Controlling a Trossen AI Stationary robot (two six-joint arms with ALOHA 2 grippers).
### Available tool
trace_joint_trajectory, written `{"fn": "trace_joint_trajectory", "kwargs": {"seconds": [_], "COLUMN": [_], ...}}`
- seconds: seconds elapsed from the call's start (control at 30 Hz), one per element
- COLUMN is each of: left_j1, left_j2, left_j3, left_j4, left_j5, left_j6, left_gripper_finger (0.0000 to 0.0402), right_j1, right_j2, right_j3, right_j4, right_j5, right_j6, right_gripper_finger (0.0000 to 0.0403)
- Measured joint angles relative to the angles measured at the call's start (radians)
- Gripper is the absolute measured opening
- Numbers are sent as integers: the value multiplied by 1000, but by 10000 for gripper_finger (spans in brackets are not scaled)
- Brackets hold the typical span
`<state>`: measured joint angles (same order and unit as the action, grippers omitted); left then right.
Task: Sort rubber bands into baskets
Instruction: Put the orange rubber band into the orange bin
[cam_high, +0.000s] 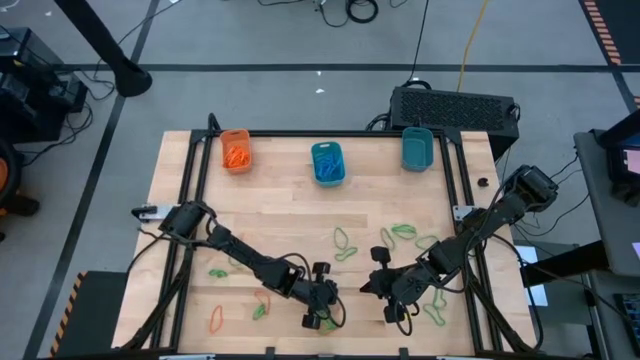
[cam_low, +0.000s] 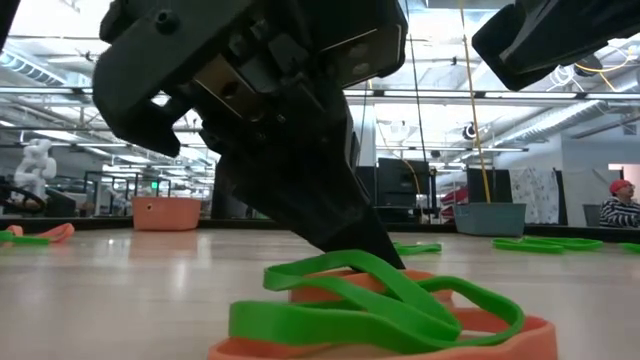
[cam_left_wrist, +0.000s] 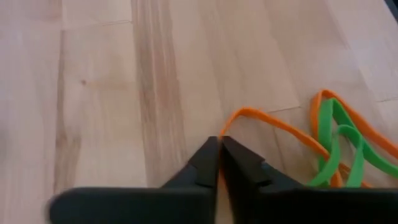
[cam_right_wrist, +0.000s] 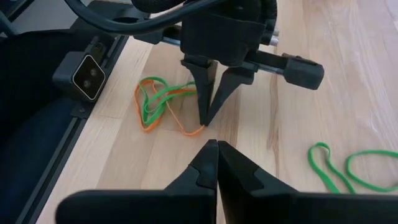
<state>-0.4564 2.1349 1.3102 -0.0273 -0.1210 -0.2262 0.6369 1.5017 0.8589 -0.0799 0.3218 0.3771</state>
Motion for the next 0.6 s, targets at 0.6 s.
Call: {"fn": "trace_joint_trajectory", "kwargs": {"seconds": [0.6], "left_j1": [-95], "left_j2": [-168], "left_j3": [-2], "left_j4": [-86], "left_j5": [-360], "left_j6": [138], "left_gripper_finger": [2], "right_j1": [-2], "right_j2": [0], "right_j3": [0], "right_j4": [-8], "right_j5": [19], "right_j6": [-27], "right_gripper_finger": [0]}}
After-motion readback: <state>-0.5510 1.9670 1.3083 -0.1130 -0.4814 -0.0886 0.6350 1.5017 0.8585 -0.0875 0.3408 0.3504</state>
